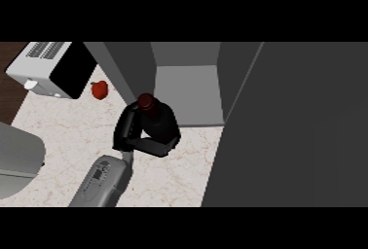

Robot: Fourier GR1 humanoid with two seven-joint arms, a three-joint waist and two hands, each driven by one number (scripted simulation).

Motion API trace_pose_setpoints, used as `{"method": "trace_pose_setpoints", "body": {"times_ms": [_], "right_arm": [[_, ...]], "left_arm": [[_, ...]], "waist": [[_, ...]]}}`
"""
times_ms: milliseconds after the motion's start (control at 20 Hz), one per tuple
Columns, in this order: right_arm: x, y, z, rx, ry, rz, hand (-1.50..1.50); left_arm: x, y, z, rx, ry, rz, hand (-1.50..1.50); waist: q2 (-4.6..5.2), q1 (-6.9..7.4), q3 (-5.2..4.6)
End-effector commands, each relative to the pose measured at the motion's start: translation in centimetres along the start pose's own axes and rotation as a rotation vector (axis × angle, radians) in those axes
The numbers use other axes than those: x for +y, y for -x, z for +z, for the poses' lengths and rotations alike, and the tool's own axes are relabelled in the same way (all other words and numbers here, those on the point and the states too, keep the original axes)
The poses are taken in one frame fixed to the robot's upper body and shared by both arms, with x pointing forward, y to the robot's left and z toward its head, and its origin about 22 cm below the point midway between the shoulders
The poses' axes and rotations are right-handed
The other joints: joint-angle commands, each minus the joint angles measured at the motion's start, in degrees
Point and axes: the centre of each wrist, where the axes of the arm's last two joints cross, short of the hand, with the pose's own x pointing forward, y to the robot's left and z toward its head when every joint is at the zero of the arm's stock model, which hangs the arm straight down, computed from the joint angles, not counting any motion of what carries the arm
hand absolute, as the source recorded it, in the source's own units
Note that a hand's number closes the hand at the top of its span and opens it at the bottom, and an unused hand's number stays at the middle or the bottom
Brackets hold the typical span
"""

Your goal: Pick up the wine, place it into the cabinet and close the cabinet

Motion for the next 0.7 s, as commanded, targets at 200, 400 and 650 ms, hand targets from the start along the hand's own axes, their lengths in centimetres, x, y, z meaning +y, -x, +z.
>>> {"method": "trace_pose_setpoints", "body": {"times_ms": [200,400,650], "right_arm": [[-1.0,-5.1,2.5,-0.043,-0.048,-0.099,-1.5],[-0.7,-3.5,2.1,-0.051,-0.037,-0.101,-1.5],[-0.7,-2.9,1.7,-0.057,-0.042,-0.089,-1.5]], "left_arm": [[-0.6,0.1,-3.6,0.035,0.014,-0.019,1.5],[-1.3,0.8,-3.7,0.045,0.003,-0.007,1.5],[-2.4,-0.6,-5.8,0.035,0.027,0.009,1.5]], "waist": [[0.06,-0.47,-0.1],[0.19,-0.36,0.0],[0.33,-0.8,-0.01]]}}
